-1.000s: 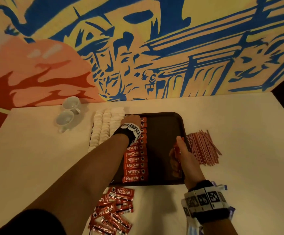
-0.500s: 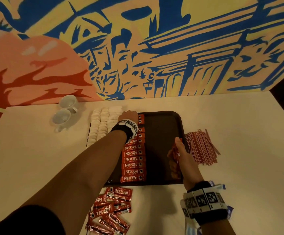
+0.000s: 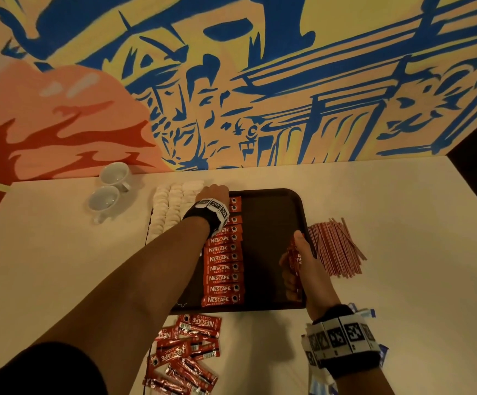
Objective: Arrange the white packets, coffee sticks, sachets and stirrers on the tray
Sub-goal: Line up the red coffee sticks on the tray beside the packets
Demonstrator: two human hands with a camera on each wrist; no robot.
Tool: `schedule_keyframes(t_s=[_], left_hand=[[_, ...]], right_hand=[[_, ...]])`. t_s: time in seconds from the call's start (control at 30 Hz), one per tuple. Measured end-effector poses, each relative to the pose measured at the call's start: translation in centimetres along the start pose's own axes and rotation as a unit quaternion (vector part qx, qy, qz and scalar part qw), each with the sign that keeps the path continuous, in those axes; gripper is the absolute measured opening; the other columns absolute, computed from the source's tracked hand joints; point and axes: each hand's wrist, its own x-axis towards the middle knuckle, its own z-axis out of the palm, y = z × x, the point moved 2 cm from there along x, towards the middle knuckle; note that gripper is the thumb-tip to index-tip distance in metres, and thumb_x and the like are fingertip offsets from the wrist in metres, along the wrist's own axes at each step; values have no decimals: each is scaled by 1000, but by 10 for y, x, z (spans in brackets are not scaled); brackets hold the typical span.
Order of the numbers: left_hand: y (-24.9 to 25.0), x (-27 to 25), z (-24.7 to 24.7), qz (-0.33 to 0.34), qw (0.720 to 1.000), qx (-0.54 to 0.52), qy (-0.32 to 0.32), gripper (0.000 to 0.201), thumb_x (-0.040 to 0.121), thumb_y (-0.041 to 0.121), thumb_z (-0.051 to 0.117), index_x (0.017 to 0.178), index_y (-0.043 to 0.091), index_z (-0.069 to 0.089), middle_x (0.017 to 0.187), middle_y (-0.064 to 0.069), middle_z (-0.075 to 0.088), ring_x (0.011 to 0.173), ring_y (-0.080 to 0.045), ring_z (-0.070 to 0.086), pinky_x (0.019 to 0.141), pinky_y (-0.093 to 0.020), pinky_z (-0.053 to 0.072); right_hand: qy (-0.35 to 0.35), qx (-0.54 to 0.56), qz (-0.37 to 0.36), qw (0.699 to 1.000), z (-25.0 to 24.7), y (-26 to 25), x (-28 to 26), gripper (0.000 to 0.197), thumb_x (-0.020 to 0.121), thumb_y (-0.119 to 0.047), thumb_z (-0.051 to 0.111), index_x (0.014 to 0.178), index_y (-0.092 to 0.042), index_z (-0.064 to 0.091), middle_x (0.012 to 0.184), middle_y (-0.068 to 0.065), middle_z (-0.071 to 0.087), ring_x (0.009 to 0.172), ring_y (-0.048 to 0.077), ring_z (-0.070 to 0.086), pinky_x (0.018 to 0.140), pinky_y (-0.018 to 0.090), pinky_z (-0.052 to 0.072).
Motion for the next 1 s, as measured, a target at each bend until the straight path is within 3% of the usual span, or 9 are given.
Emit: schedule_keyframes(t_s=[0.07, 0.2, 0.33, 0.47, 0.57, 0.67, 0.8, 0.9, 1.0], left_hand=[[-1, -1, -6, -6, 1000, -11, -2, 38, 87, 11, 64, 123, 12, 54, 127, -15, 54, 119, -37, 51, 102, -46, 45], [0, -8, -32, -17, 997, -58, 38, 32, 92, 18, 61, 124, 16, 58, 128, -11, 58, 118, -33, 55, 102, -42, 46], [2, -36, -66, -29, 985, -146, 84, 25, 92, 32, 64, 116, 26, 62, 120, -1, 65, 108, -25, 62, 89, -34, 48], [3, -82, -90, -30, 952, -294, 80, 18, 88, 38, 68, 104, 31, 67, 106, 9, 67, 100, -12, 62, 89, -33, 51], [5, -129, -102, 25, 914, -400, 59, 16, 91, 36, 68, 105, 28, 71, 106, 11, 69, 94, -1, 62, 73, -21, 46], [9, -175, -104, 50, 879, -474, 9, 17, 96, 39, 63, 106, 28, 71, 100, 8, 72, 87, -9, 68, 65, -21, 48], [17, -222, -92, 85, 893, -439, -60, 43, 97, 58, 46, 112, 25, 69, 91, 3, 75, 72, -6, 67, 67, -24, 48], [22, -247, -80, 92, 871, -474, -93, 57, 89, 65, 47, 109, 16, 71, 89, 1, 76, 73, -10, 66, 71, -28, 47], [21, -265, -77, 110, 836, -534, -62, 38, 92, 48, 59, 108, 16, 72, 90, 1, 76, 78, -17, 69, 73, -30, 52]], right_hand=[[-9, 19, 1, 1000, 0, -1, -1, 76, 77, -84, 44, 88, -10, 60, 58, 1, 43, 50, 14, 38, 49, 27, 29], [-32, 65, 14, 997, 2, -5, -2, 62, 98, -66, 32, 89, -12, 61, 60, 2, 47, 50, 13, 41, 46, 24, 31], [-60, 68, 12, 996, 6, -10, -9, 45, 103, -47, 36, 95, -11, 60, 62, 1, 47, 52, 12, 42, 46, 25, 33], [-71, 73, 12, 995, 11, -15, -24, 32, 103, -41, 49, 101, -11, 60, 63, 1, 52, 54, 12, 44, 52, 26, 32], [-84, 81, 2, 993, 15, -15, -37, 28, 101, -38, 57, 109, -11, 60, 67, 0, 55, 56, 11, 46, 51, 24, 33], [-98, 81, -20, 992, 18, -13, -51, 24, 98, -34, 64, 107, -12, 62, 69, 0, 55, 56, 11, 47, 49, 23, 34], [-118, 57, -81, 988, 23, -12, -70, 19, 90, -30, 73, 102, -16, 67, 71, -2, 54, 58, 10, 48, 51, 24, 37], [-122, 40, -108, 986, 27, -11, -80, 18, 87, -30, 75, 98, -17, 71, 71, -1, 54, 59, 10, 48, 51, 25, 38], [-119, 7, -115, 986, 30, -9, -89, 20, 93, -31, 72, 102, -13, 72, 73, 2, 60, 57, 10, 50, 49, 23, 38]])
